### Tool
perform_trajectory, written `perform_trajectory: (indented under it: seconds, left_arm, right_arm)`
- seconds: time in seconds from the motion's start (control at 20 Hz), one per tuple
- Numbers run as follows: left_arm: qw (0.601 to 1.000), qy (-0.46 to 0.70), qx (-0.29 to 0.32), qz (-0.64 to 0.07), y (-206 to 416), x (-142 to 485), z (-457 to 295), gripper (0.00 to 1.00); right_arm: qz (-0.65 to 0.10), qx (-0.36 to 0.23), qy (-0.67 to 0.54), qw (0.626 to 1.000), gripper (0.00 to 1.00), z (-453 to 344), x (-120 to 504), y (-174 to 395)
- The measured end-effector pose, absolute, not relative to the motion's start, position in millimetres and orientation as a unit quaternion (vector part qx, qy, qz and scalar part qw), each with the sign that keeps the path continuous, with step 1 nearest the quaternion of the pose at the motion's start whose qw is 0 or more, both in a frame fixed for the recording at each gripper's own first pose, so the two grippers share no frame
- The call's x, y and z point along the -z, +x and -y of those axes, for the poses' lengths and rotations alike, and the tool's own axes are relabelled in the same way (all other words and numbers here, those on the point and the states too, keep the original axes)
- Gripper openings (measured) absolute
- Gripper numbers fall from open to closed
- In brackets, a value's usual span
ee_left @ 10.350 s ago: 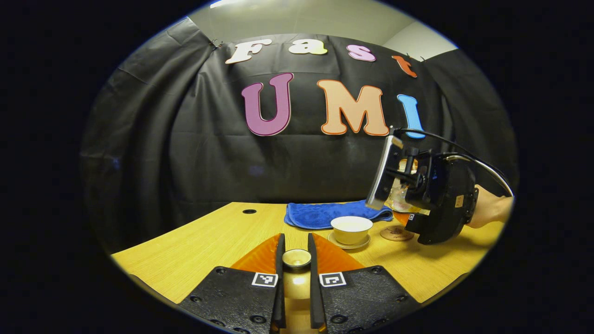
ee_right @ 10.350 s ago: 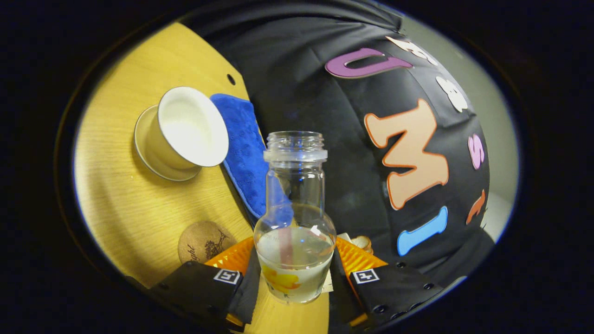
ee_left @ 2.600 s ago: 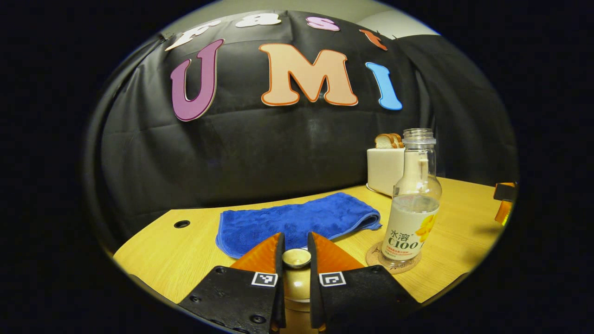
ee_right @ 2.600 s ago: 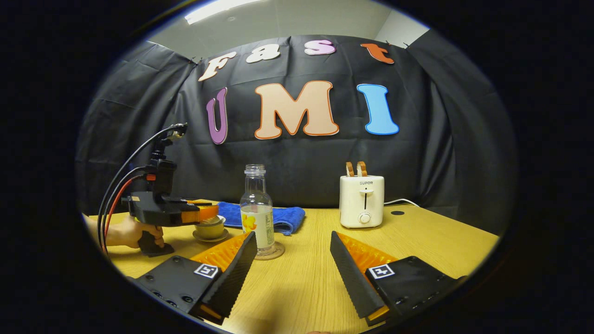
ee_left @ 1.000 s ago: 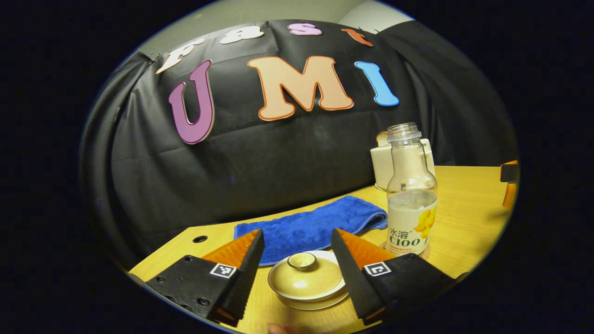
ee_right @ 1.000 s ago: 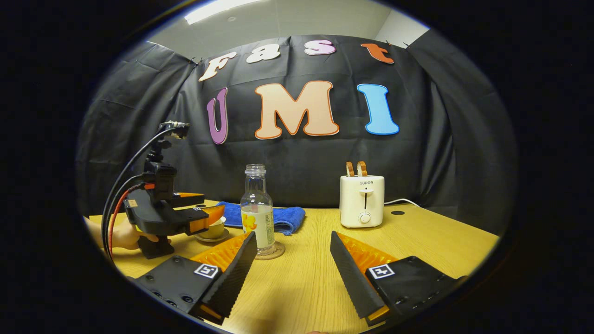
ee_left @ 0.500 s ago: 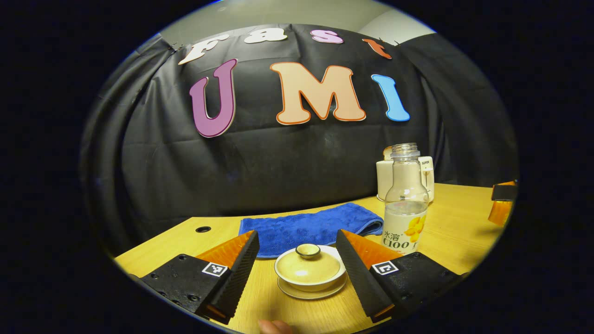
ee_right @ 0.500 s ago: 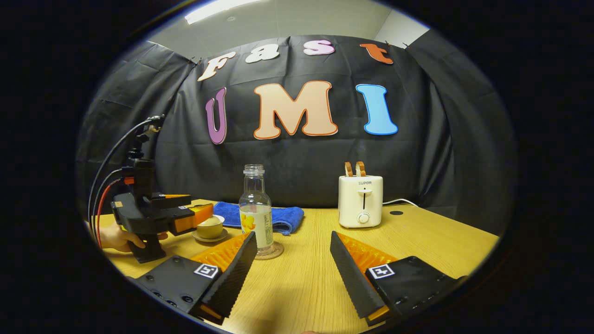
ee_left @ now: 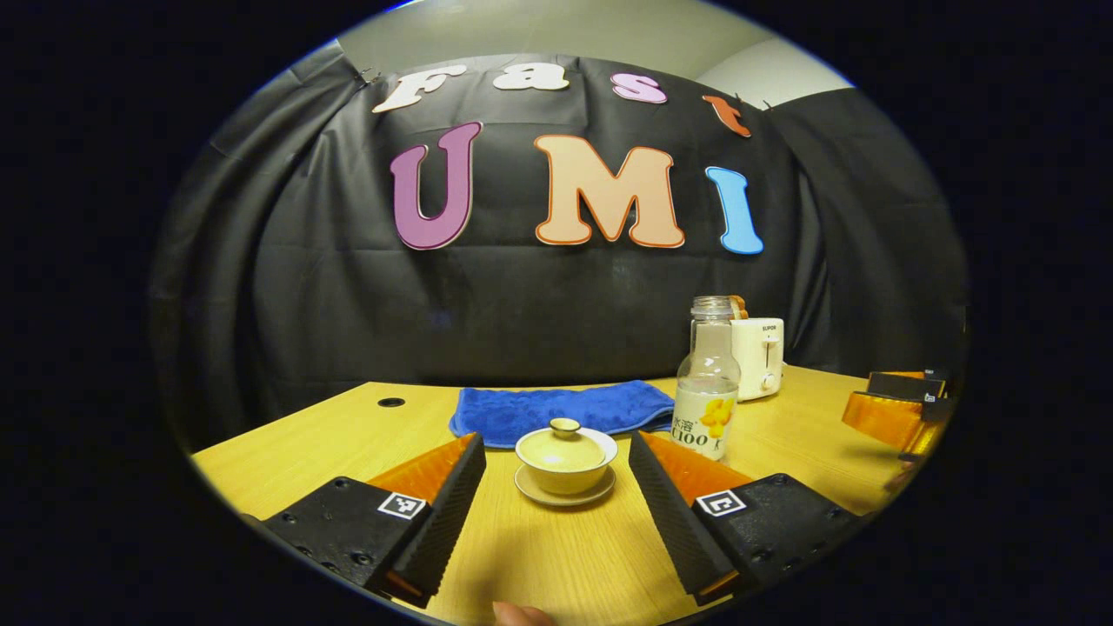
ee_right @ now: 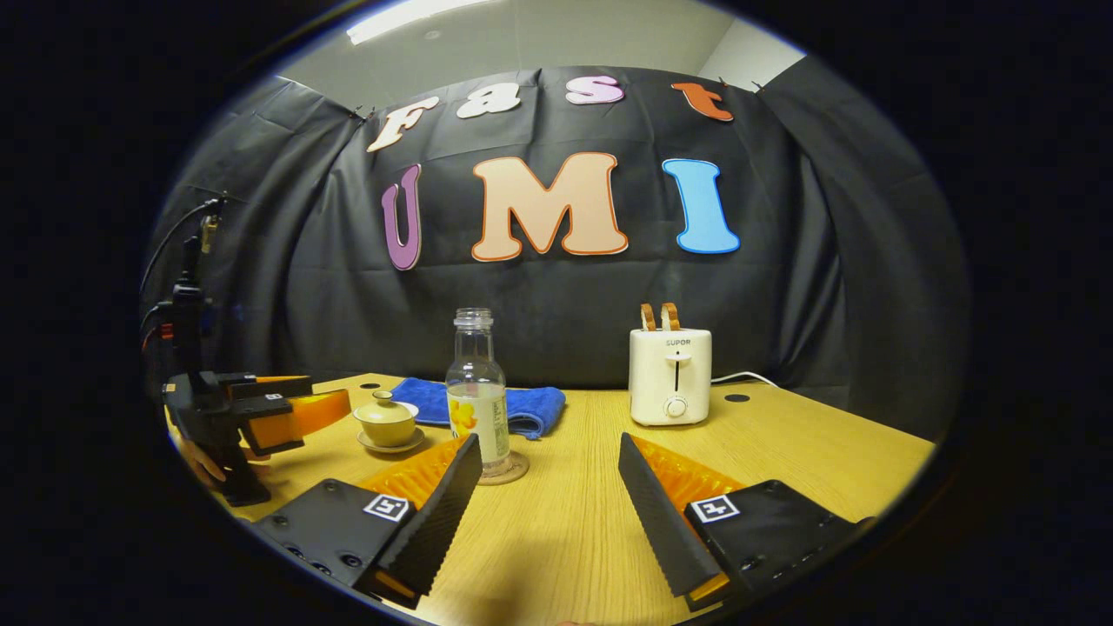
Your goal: Open the teacup lid with one hand, grasp the water bottle and pour water into the teacup with the other hand; after pouring, place the water bottle on the coaster and then close the teacup lid.
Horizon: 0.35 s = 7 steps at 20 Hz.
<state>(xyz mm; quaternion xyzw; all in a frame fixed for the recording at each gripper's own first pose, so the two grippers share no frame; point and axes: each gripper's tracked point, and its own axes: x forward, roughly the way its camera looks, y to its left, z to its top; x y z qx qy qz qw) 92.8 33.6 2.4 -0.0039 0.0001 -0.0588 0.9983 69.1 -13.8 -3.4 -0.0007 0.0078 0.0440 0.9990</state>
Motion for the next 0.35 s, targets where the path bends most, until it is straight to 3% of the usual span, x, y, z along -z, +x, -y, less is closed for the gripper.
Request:
perform_trajectory:
  seconds: [0.35]
  left_arm:
    - [0.999,-0.003,0.034,0.001,34.0,-3.7,-32.1,0.96]
  right_arm:
    - [-0.007,-0.05,0.0,0.999,0.95,3.8,2.0,45.0]
